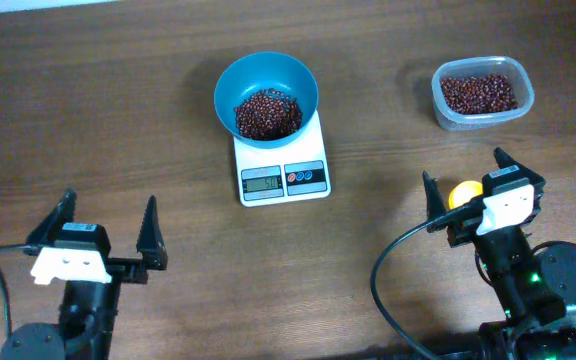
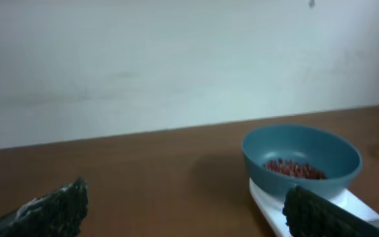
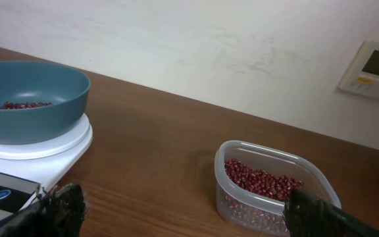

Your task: Scoop item into bowl and weigh 50g on scale

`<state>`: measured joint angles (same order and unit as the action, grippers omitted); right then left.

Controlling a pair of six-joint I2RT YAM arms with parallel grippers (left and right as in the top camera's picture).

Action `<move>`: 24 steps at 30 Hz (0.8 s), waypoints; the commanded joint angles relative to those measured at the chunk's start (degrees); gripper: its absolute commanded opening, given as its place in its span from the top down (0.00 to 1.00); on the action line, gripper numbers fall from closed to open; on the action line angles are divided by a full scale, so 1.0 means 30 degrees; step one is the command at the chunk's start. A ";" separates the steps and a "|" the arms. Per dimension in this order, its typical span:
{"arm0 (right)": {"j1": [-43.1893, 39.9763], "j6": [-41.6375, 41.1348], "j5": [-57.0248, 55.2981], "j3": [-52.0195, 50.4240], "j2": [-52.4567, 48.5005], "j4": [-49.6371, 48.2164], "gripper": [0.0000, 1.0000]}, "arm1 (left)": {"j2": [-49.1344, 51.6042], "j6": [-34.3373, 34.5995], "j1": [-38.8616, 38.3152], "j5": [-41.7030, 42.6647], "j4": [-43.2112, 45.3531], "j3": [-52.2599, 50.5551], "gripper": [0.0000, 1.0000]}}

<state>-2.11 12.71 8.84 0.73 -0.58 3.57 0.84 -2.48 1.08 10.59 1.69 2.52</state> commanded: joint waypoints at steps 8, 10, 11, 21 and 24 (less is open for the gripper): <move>-0.0073 0.0124 -0.0102 -0.0138 0.0131 0.0080 0.02 | -0.0189 0.0102 -0.0058 -0.1545 -0.2025 -0.0678 0.01; -0.0073 0.0124 -0.0102 -0.0138 0.0131 0.0080 0.01 | -0.0189 0.0102 -0.0058 -0.1712 -0.2033 -0.0678 0.01; -0.0073 0.0124 -0.0102 -0.0138 0.0131 0.0080 0.01 | -0.0189 0.0102 -0.0058 -0.1858 -0.2069 -0.0678 0.01; -0.0073 0.0124 -0.0102 -0.0138 0.0131 0.0080 0.01 | -0.0189 0.1559 -0.0073 -0.1916 -0.2084 -0.0678 0.01; -0.0073 0.0124 -0.0102 -0.0138 0.0131 0.0087 0.02 | -0.0189 0.2186 -0.0073 -0.1960 -0.1617 -0.0678 0.01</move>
<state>-2.09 12.69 8.84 0.73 -0.58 3.57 0.73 1.58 1.04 5.52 -4.08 0.80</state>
